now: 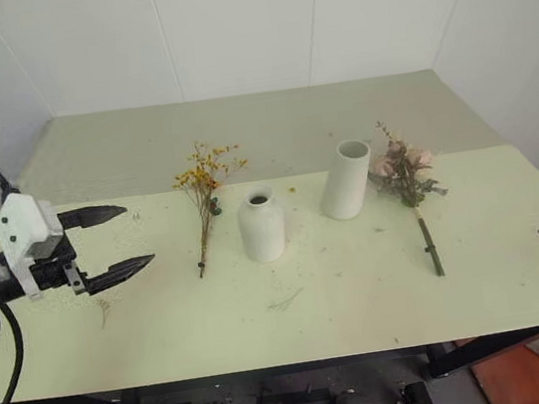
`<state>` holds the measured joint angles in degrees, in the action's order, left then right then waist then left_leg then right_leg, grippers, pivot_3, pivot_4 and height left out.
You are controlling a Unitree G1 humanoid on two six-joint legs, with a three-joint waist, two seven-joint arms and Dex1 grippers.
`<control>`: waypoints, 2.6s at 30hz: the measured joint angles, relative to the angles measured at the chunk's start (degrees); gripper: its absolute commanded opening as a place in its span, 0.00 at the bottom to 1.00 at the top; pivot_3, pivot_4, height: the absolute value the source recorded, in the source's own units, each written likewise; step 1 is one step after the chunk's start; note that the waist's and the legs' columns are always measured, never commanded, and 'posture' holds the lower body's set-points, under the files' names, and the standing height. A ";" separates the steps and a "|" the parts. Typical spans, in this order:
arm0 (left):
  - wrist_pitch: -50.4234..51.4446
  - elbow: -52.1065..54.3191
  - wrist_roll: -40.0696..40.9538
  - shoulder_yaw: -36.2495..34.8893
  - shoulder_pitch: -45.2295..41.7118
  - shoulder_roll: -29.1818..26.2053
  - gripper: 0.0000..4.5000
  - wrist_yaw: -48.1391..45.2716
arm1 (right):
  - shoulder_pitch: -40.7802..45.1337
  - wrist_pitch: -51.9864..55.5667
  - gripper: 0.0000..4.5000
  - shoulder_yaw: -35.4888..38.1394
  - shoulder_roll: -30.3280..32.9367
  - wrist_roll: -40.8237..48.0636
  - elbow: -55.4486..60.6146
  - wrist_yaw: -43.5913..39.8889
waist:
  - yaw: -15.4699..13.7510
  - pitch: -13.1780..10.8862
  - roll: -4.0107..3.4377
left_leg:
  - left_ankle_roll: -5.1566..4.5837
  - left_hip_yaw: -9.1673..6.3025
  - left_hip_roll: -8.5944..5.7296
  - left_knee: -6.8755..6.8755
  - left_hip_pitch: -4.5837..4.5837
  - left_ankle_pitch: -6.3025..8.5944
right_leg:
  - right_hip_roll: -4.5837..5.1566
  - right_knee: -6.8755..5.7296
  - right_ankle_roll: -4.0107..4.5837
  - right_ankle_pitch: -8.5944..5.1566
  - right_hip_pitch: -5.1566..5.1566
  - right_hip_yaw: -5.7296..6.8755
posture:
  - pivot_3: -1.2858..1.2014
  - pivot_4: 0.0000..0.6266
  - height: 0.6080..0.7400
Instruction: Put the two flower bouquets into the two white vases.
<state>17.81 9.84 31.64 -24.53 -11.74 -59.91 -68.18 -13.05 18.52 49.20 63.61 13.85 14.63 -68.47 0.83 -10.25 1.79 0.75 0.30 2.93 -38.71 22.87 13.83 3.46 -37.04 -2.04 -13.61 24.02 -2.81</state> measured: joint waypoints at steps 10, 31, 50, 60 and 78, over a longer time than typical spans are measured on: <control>-0.30 -0.92 -0.95 0.49 -0.53 -0.48 1.00 -0.16 | -0.88 0.80 0.99 -0.53 -0.30 -3.63 1.11 4.04 | 0.01 0.00 0.00 | 0.00 0.00 0.00 0.00 0.01 0.00 | 0.00 0.00 0.00 0.00 0.01 0.00 | 0.52 0.24 1.00; -5.38 -9.53 -4.42 20.48 -22.87 10.23 1.00 -6.25 | 50.23 43.55 0.99 -48.42 -10.57 -2.20 -17.13 25.93 | 0.03 0.01 0.01 | -0.01 -0.01 -0.08 -0.08 0.35 -0.01 | 0.00 0.03 0.00 0.05 0.29 -0.05 | 0.52 0.24 1.00; -7.56 -11.45 -8.12 23.12 -22.02 11.85 1.00 -6.55 | 64.70 37.15 0.34 -55.72 -23.06 -7.16 -46.52 30.47 | 0.42 0.00 0.00 | -0.03 -0.02 -0.06 -0.06 0.40 0.00 | 0.00 0.02 0.00 0.05 0.35 -0.04 | 0.52 0.24 1.00; -7.56 -10.27 -8.20 21.96 -19.01 11.83 1.00 -4.88 | 67.52 35.54 0.05 -56.39 -23.59 -10.47 -52.55 31.04 | 0.30 0.00 -0.01 | -0.03 -0.02 -0.06 -0.06 0.40 0.00 | 0.00 0.02 0.00 0.06 0.35 -0.03 | 0.52 0.24 1.00; -2.91 -4.71 -1.59 15.83 -15.41 13.41 1.00 0.06 | 72.89 -19.42 0.05 -28.35 -39.02 5.70 -44.64 53.57 | 1.76 -0.03 -0.05 | -0.03 -0.07 0.00 0.04 0.38 0.00 | 0.02 -0.07 -0.02 0.09 0.32 -0.01 | 0.52 0.24 1.00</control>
<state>14.90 5.13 30.05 -8.70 -27.15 -46.50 -68.12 59.83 -0.90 20.85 24.60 19.55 -30.01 -14.91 2.60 -10.28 1.74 0.72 0.23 2.92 -38.67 23.25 13.83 3.48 -37.11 -2.06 -13.52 24.34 -2.83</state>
